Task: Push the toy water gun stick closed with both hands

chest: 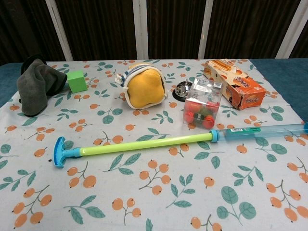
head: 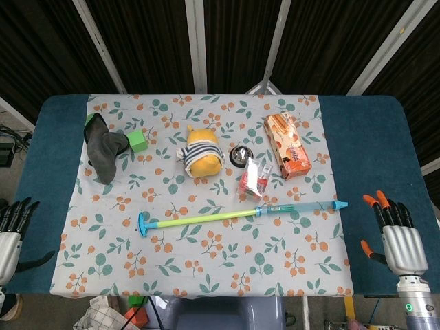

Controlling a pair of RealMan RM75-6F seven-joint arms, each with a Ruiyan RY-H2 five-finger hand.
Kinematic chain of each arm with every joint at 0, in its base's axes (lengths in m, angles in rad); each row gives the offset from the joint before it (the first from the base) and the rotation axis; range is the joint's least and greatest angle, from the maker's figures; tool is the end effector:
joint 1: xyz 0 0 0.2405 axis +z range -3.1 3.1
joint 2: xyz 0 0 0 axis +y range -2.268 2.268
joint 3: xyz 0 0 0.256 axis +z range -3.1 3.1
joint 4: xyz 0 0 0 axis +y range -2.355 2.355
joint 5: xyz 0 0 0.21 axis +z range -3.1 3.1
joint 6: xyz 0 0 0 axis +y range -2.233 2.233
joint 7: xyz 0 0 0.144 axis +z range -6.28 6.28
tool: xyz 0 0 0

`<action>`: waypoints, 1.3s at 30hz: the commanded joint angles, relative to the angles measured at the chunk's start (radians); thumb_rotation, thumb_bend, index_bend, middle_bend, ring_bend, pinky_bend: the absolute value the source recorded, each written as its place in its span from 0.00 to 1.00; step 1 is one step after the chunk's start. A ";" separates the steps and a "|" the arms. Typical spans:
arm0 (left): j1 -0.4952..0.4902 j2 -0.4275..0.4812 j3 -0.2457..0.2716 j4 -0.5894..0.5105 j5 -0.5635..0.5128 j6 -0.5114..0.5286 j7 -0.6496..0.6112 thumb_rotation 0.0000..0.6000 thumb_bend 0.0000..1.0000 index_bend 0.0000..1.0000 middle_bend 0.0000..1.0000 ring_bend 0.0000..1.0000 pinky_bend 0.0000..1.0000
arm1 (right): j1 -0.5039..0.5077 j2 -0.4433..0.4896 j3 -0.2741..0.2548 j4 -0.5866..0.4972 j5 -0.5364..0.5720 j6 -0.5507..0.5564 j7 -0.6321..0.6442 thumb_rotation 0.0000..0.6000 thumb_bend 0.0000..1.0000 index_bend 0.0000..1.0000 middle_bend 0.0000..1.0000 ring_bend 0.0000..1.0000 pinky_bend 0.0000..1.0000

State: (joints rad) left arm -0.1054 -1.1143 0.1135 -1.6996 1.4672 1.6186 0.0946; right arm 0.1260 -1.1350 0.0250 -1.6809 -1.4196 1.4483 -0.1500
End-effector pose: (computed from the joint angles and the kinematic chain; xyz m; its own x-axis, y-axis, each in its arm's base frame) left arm -0.3015 0.1517 0.1525 0.4184 0.0320 0.9077 0.9079 0.0151 -0.4190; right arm -0.3027 -0.1865 0.1431 0.4493 -0.0612 0.8913 -0.8922 0.0199 0.4512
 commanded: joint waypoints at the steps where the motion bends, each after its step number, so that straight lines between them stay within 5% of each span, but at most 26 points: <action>1: 0.004 -0.001 -0.009 -0.001 -0.005 -0.007 0.007 1.00 0.11 0.02 0.00 0.00 0.00 | 0.000 0.000 0.002 -0.002 0.001 -0.004 0.004 1.00 0.32 0.00 0.00 0.00 0.00; 11: 0.017 0.001 -0.027 -0.003 -0.006 -0.021 0.008 1.00 0.11 0.02 0.00 0.00 0.00 | 0.016 -0.009 0.004 -0.020 -0.029 -0.026 -0.008 1.00 0.32 0.00 0.00 0.00 0.00; 20: 0.021 -0.001 -0.043 -0.001 -0.007 -0.036 0.006 1.00 0.11 0.03 0.00 0.00 0.00 | 0.128 -0.067 0.073 -0.046 0.113 -0.204 -0.131 1.00 0.32 0.00 0.00 0.00 0.00; 30: 0.030 -0.007 -0.056 0.002 0.008 -0.039 0.019 1.00 0.11 0.03 0.00 0.00 0.00 | 0.261 -0.250 0.135 0.159 0.360 -0.366 -0.329 1.00 0.32 0.01 0.00 0.00 0.00; 39: 0.036 -0.015 -0.071 0.001 0.004 -0.049 0.045 1.00 0.11 0.03 0.00 0.00 0.00 | 0.303 -0.312 0.140 0.283 0.448 -0.418 -0.374 1.00 0.32 0.21 0.01 0.00 0.00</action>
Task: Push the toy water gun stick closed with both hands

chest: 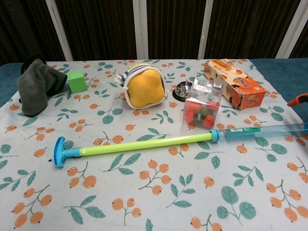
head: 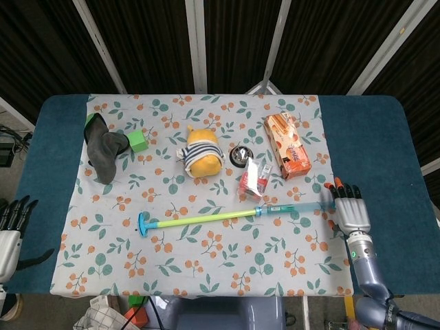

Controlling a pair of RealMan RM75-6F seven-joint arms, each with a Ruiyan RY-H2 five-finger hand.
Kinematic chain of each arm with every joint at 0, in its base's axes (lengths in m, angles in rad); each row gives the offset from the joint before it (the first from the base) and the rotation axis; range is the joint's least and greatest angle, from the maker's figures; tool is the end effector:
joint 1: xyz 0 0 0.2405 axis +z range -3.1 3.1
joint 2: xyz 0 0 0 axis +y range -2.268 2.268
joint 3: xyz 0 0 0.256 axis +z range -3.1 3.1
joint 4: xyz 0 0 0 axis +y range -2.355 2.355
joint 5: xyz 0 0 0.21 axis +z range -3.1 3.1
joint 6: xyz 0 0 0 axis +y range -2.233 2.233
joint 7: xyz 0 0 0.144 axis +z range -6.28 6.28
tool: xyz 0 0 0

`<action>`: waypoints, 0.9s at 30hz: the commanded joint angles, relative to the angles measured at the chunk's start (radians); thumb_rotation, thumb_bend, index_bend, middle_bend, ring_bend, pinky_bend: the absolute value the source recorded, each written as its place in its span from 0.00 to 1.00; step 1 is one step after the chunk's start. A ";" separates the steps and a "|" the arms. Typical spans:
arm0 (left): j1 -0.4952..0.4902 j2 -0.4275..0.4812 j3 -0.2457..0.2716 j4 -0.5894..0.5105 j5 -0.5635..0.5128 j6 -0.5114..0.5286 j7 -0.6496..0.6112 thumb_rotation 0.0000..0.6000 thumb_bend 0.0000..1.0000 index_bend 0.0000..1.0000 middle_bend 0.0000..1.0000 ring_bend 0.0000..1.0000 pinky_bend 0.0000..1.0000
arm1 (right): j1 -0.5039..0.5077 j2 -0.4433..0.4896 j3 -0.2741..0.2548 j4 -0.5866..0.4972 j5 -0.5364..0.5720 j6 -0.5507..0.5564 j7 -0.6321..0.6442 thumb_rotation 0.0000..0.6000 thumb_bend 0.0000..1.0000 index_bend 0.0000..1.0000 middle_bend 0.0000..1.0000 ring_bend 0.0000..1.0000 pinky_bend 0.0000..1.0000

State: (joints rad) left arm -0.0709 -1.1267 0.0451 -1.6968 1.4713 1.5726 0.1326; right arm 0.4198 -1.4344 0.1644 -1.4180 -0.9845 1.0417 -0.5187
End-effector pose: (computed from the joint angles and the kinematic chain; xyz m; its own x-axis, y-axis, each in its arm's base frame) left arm -0.3028 0.1555 0.1501 0.4374 0.0255 0.8989 0.8983 0.0347 -0.4381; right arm -0.3033 -0.2954 0.0444 0.5656 -0.3102 0.7641 -0.7957 0.0381 0.6045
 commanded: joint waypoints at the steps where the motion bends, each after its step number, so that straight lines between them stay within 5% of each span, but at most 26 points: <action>1: 0.002 -0.004 -0.003 -0.002 0.000 -0.004 0.011 1.00 0.11 0.03 0.00 0.00 0.00 | 0.010 -0.015 0.000 0.027 0.017 -0.014 -0.004 1.00 0.32 0.23 0.01 0.00 0.00; 20: 0.015 -0.010 -0.022 -0.007 0.010 -0.009 0.022 1.00 0.11 0.03 0.00 0.00 0.00 | 0.023 -0.023 -0.016 0.072 0.063 -0.018 -0.026 1.00 0.32 0.44 0.12 0.00 0.00; 27: 0.020 -0.007 -0.026 -0.008 0.016 -0.009 0.016 1.00 0.11 0.03 0.00 0.00 0.00 | 0.022 -0.012 -0.017 0.060 0.081 -0.013 -0.030 1.00 0.32 0.45 0.12 0.00 0.00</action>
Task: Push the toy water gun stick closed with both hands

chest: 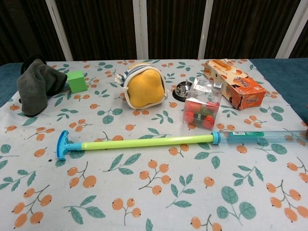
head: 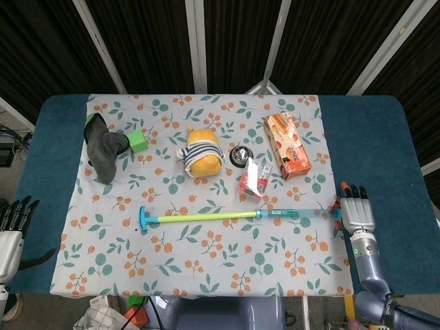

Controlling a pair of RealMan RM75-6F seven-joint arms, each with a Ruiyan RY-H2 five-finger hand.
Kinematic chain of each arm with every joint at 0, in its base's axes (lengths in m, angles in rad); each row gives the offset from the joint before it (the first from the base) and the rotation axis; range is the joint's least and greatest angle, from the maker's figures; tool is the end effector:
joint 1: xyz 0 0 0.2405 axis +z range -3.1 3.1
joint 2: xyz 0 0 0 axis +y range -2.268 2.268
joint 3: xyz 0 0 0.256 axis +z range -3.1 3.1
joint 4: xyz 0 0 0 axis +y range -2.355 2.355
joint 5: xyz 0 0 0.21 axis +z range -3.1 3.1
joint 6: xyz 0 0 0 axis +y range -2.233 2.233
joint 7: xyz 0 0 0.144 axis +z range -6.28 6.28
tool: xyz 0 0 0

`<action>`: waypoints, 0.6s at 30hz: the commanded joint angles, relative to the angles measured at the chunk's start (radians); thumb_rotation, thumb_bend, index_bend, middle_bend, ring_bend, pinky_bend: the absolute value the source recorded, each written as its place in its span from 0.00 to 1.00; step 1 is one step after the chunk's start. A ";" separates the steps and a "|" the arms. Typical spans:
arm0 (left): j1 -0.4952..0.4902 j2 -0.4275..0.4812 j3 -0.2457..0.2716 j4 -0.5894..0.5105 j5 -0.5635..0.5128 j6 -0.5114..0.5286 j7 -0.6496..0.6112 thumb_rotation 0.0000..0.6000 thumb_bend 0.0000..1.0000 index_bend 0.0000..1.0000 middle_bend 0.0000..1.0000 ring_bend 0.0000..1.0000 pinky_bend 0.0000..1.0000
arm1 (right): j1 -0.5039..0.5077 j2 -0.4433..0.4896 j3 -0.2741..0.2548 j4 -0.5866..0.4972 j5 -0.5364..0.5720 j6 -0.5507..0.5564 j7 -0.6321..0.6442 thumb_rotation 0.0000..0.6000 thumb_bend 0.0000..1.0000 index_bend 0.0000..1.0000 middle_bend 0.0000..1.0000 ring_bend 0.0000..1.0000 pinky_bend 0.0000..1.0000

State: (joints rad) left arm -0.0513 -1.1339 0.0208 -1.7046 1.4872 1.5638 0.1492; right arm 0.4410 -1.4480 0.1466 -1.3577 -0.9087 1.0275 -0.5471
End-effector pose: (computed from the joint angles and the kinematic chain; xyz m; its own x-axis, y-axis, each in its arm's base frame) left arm -0.3001 0.1547 0.1484 0.4372 0.0177 0.8992 0.8985 0.0352 -0.4376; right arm -0.3200 -0.2997 0.0452 0.5858 -0.3436 0.7340 -0.7597 0.0827 0.6450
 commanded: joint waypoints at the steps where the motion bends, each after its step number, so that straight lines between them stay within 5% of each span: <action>1: 0.001 0.001 -0.002 0.000 0.000 -0.001 -0.001 1.00 0.11 0.03 0.00 0.00 0.00 | 0.001 0.001 0.001 0.000 0.008 0.001 -0.002 1.00 0.32 0.45 0.12 0.00 0.00; 9: 0.002 -0.001 -0.005 -0.002 0.004 -0.009 0.005 1.00 0.11 0.03 0.00 0.00 0.00 | 0.006 0.001 0.000 0.009 0.025 -0.002 -0.005 1.00 0.32 0.46 0.13 0.00 0.00; 18: 0.005 0.000 -0.010 -0.003 0.004 -0.015 0.005 1.00 0.11 0.04 0.00 0.00 0.00 | 0.010 -0.004 -0.004 0.012 0.036 0.004 -0.013 1.00 0.32 0.60 0.18 0.00 0.00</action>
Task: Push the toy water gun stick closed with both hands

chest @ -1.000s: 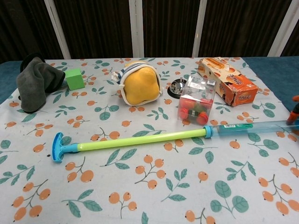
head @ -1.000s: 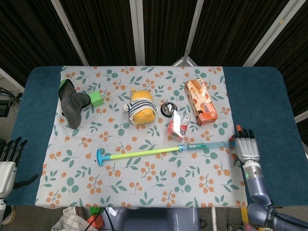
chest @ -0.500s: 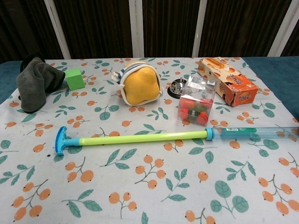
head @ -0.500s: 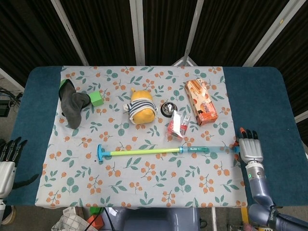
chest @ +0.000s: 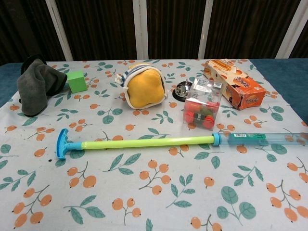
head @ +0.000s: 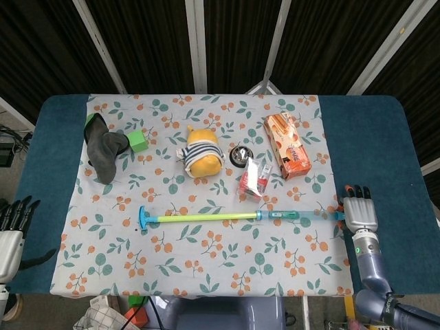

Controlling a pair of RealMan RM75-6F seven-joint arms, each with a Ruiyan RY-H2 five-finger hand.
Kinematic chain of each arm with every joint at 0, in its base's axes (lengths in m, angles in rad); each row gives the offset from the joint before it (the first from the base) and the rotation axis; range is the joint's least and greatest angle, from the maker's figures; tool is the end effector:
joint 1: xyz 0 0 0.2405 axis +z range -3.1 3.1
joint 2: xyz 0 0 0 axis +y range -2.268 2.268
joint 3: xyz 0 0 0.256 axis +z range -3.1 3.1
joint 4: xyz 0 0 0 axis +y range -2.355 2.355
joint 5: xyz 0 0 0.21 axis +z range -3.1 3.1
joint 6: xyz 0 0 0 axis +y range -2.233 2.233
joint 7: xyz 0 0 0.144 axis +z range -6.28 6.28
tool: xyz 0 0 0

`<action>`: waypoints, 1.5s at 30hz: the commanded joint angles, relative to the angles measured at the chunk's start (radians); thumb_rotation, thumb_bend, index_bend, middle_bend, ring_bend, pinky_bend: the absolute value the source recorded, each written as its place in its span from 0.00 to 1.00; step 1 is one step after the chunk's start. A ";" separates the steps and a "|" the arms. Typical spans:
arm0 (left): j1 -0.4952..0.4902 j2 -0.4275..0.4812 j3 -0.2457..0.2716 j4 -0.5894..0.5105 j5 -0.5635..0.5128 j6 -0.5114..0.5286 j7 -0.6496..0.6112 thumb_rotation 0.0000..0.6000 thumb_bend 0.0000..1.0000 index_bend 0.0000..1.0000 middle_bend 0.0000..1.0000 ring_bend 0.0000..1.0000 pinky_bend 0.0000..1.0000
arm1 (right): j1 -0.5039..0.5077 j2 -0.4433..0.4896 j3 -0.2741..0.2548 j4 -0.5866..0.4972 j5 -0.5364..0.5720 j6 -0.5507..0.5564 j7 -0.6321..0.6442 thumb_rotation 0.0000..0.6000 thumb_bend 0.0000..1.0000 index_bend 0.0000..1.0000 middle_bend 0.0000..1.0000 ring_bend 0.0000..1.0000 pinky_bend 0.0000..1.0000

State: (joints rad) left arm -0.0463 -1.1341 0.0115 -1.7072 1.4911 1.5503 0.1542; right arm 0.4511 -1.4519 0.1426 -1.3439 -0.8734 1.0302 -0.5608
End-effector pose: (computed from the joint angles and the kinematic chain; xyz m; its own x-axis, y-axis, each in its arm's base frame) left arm -0.2997 0.1551 0.1473 0.4383 0.0236 0.8985 0.8979 0.0338 -0.4389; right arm -0.3240 -0.3019 0.0464 0.5887 -0.3508 0.7283 -0.7483 0.1044 0.6551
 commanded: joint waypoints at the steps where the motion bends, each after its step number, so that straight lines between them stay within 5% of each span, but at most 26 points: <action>1: 0.000 0.001 -0.001 0.000 0.001 -0.003 0.000 1.00 0.11 0.04 0.00 0.00 0.00 | 0.000 0.001 -0.001 -0.003 0.000 0.004 0.000 1.00 0.32 0.61 0.19 0.00 0.00; 11: -0.045 -0.001 -0.023 -0.052 -0.001 -0.064 0.058 1.00 0.15 0.10 0.01 0.00 0.00 | -0.003 0.015 -0.004 -0.034 0.009 0.017 -0.003 1.00 0.32 0.61 0.20 0.00 0.00; 20: -0.161 -0.052 -0.099 -0.138 -0.134 -0.219 0.258 1.00 0.18 0.29 0.14 0.00 0.03 | -0.005 0.024 -0.008 -0.053 0.010 0.023 -0.002 1.00 0.32 0.61 0.20 0.00 0.00; 30: -0.323 -0.229 -0.185 -0.166 -0.420 -0.318 0.566 1.00 0.24 0.39 0.18 0.00 0.04 | -0.001 0.034 -0.011 -0.065 0.017 0.024 0.004 1.00 0.32 0.61 0.20 0.00 0.00; 45: -0.465 -0.461 -0.205 -0.108 -0.601 -0.273 0.780 1.00 0.28 0.44 0.19 0.00 0.04 | -0.003 0.044 -0.021 -0.088 0.016 0.033 0.010 1.00 0.32 0.62 0.20 0.00 0.00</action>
State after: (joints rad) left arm -0.4966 -1.5775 -0.1938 -1.8265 0.9041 1.2686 0.9201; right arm 0.4484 -1.4086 0.1214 -1.4319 -0.8571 1.0627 -0.5517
